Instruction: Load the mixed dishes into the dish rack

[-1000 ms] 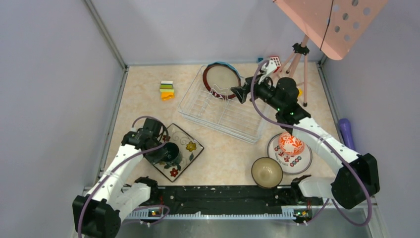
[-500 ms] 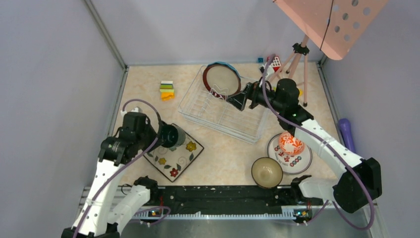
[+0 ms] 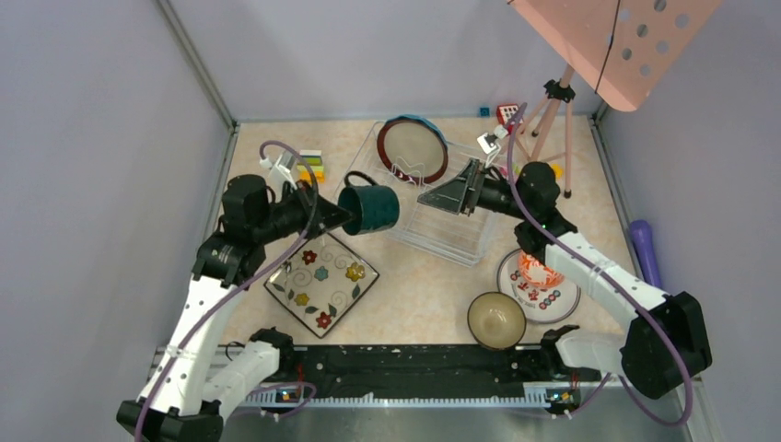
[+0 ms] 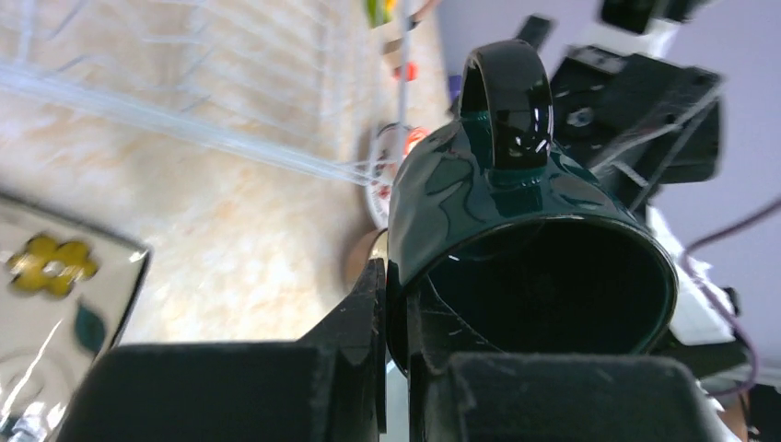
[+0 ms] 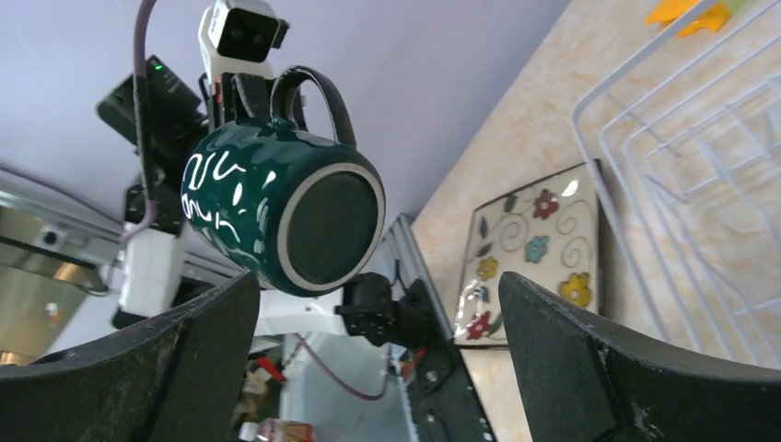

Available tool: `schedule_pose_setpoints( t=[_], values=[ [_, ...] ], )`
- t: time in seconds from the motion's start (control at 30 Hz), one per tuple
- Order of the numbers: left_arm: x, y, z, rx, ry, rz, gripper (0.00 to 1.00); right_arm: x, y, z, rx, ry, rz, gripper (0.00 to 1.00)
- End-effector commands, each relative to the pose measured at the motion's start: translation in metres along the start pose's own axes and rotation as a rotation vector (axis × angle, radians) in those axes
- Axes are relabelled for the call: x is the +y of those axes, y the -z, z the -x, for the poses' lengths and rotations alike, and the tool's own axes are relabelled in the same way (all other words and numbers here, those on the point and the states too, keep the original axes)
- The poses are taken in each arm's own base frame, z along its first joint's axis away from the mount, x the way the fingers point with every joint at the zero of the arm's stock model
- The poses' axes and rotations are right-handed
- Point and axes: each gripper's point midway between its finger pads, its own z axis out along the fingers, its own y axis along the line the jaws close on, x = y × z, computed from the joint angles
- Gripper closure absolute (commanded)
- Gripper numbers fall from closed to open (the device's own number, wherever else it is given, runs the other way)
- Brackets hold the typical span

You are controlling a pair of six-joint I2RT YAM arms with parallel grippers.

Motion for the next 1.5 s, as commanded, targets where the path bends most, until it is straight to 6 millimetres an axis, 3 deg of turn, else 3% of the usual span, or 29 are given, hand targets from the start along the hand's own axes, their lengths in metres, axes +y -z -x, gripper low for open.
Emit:
schedule_pose_setpoints(
  t=[0.0, 0.4, 0.7, 1.17, 1.3, 1.4, 1.47],
  values=[
    [-0.080, 0.007, 0.022, -0.018, -0.101, -0.366, 1.00, 0.051, 0.007, 0.003, 0.002, -0.085, 0.179, 0.01],
    [-0.107, -0.005, 0.034, 0.030, -0.079, -0.507, 1.00, 0.102, 0.013, 0.010, -0.007, -0.228, 0.424, 0.01],
    [-0.115, -0.011, 0.029, 0.061, -0.109, -0.531, 1.00, 0.097, -0.003, 0.016, -0.030, -0.308, 0.399, 0.01],
    [-0.111, -0.023, 0.023, 0.085, -0.151, -0.518, 1.00, 0.111, -0.016, 0.009, 0.012, -0.332, 0.440, 0.02],
    [-0.110, -0.023, 0.023, 0.080, -0.172, -0.517, 1.00, 0.111, -0.016, 0.009, 0.014, -0.335, 0.437, 0.31],
    [-0.109, -0.021, 0.019, 0.076, -0.199, -0.541, 1.00, 0.110, -0.016, 0.014, -0.024, -0.306, 0.412, 0.61],
    [-0.101, -0.025, 0.021, 0.053, -0.214, -0.505, 0.90, 0.108, -0.017, 0.017, -0.051, -0.274, 0.384, 0.70]
  ],
)
